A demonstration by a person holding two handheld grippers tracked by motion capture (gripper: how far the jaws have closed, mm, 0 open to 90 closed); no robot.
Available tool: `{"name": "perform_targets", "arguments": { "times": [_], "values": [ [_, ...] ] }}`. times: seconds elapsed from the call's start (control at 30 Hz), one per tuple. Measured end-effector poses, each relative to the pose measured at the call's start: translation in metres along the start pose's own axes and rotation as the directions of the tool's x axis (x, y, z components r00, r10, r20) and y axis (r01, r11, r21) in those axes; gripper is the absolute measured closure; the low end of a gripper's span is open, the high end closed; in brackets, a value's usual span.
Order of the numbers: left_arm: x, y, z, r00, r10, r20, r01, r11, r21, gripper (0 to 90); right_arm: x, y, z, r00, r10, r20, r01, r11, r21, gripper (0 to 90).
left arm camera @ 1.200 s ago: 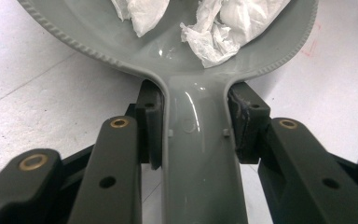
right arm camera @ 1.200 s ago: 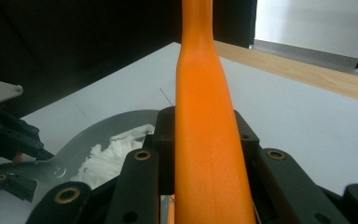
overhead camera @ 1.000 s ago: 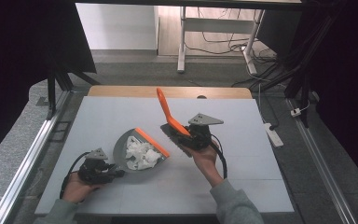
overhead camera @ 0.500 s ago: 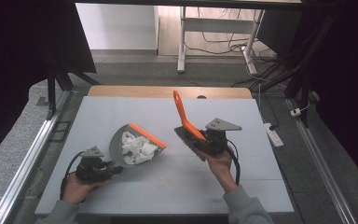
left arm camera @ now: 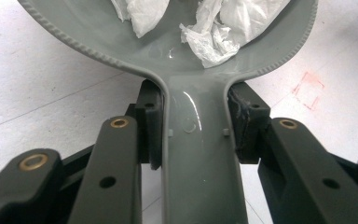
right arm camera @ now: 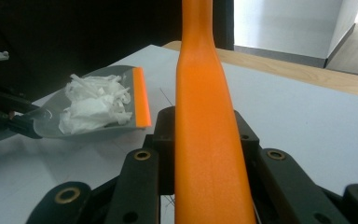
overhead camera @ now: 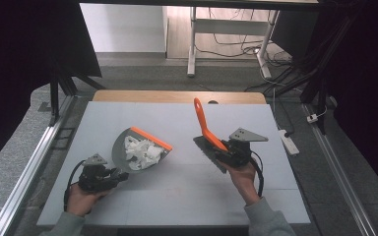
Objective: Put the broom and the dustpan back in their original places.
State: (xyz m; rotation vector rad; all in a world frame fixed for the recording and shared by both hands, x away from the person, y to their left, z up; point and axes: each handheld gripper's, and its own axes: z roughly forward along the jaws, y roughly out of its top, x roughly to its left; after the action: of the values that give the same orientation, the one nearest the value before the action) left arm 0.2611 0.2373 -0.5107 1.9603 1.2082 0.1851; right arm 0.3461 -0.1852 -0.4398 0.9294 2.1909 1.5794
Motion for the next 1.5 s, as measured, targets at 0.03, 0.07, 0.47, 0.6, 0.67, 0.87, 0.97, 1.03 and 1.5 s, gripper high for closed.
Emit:
{"name": "perform_targets", "arguments": {
  "times": [0.03, 0.07, 0.47, 0.6, 0.67, 0.87, 0.97, 1.03, 1.5],
  "values": [
    [0.000, 0.000, 0.000, 1.0000, -0.004, -0.005, 0.004, 1.0000, -0.002, 61.0, -0.001, -0.001, -0.002, 1.0000, 0.000, 0.003, 0.000, 1.000, 0.005, 70.2],
    [0.000, 0.000, 0.000, 0.9999, -0.010, -0.008, 0.010, 0.9999, -0.006, 61.0, -0.003, -0.003, -0.004, 1.0000, 0.002, 0.005, -0.002, 1.000, 0.009, 70.2],
    [0.001, -0.001, -0.001, 0.9953, -0.076, -0.059, 0.074, 0.9964, -0.041, 60.9, -0.019, -0.021, -0.022, 0.9984, 0.051, 0.024, -0.051, 0.998, 0.037, 70.1],
    [0.002, -0.002, -0.001, 0.9925, -0.093, -0.080, 0.089, 0.9949, -0.047, 61.0, -0.021, -0.025, -0.027, 0.9981, 0.054, 0.032, -0.055, 0.998, 0.044, 70.1],
    [0.004, -0.003, -0.001, 0.9906, -0.104, -0.089, 0.100, 0.9939, -0.047, 61.0, -0.021, -0.027, -0.028, 0.9974, 0.058, 0.042, -0.059, 0.997, 0.041, 70.1],
    [0.009, -0.006, -0.001, 0.9823, -0.153, -0.108, 0.148, 0.9877, -0.049, 61.0, -0.023, -0.031, -0.030, 0.9971, 0.064, 0.042, -0.066, 0.996, 0.056, 70.2],
    [0.011, -0.007, 0.000, 0.9772, -0.173, -0.123, 0.168, 0.9846, -0.049, 60.9, -0.024, -0.033, -0.031, 0.9966, 0.070, 0.044, -0.073, 0.995, 0.063, 70.1],
    [0.012, -0.008, 0.000, 0.9736, -0.184, -0.135, 0.179, 0.9826, -0.051, 61.0, -0.025, -0.035, -0.032, 0.9961, 0.072, 0.050, -0.075, 0.995, 0.069, 70.1],
    [0.007, -0.006, 0.013, 0.9389, -0.279, -0.201, 0.270, 0.9601, -0.071, 60.9, -0.035, -0.055, -0.033, 0.9836, 0.166, 0.070, -0.173, 0.979, 0.107, 70.2]
  ]
}}
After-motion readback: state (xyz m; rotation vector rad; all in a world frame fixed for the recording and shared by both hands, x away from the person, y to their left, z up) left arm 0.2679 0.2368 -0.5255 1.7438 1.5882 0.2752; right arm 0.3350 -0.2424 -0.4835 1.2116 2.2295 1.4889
